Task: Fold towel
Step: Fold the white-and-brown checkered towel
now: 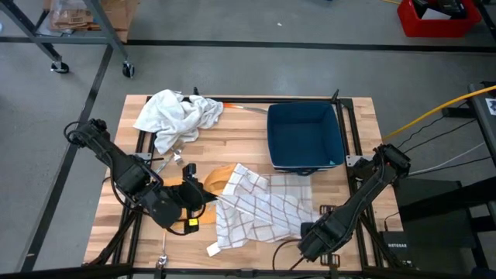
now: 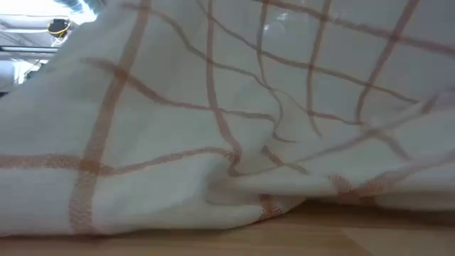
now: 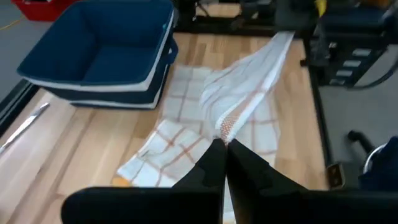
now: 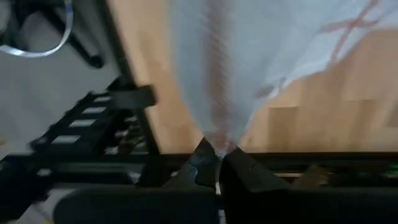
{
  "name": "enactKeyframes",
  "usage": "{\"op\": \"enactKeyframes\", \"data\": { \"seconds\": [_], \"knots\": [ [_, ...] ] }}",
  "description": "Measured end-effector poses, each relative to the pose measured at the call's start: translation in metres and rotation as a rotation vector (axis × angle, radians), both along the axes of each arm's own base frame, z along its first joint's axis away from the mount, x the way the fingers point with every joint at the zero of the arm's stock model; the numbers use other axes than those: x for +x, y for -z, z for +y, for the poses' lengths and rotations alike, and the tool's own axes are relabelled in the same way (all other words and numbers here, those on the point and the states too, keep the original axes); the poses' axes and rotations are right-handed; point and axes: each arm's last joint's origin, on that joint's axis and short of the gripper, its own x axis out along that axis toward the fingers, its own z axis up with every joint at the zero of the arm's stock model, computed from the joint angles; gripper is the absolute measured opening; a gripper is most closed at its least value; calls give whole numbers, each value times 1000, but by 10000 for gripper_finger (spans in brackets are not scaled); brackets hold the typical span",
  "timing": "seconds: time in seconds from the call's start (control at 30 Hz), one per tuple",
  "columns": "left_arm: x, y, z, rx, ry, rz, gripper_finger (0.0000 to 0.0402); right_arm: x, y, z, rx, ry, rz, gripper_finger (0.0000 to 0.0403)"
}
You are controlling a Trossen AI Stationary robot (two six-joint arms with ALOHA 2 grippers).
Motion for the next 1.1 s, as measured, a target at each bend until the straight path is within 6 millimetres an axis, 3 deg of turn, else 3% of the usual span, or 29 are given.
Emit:
{"op": "enactKeyframes", "data": {
  "seconds": [0.23, 0.53, 1.1],
  "knots": [
    [-6, 7, 4, 69, 1, 89, 0, 5, -1, 10, 120, -9, -43, 9],
    [-7, 8, 5, 73, -2, 101, 0, 7, 0, 9, 73, -4, -100, 33],
    [-7, 9, 5, 75, -2, 106, 0, 8, 1, 8, 41, -3, -133, 37]
  ]
}}
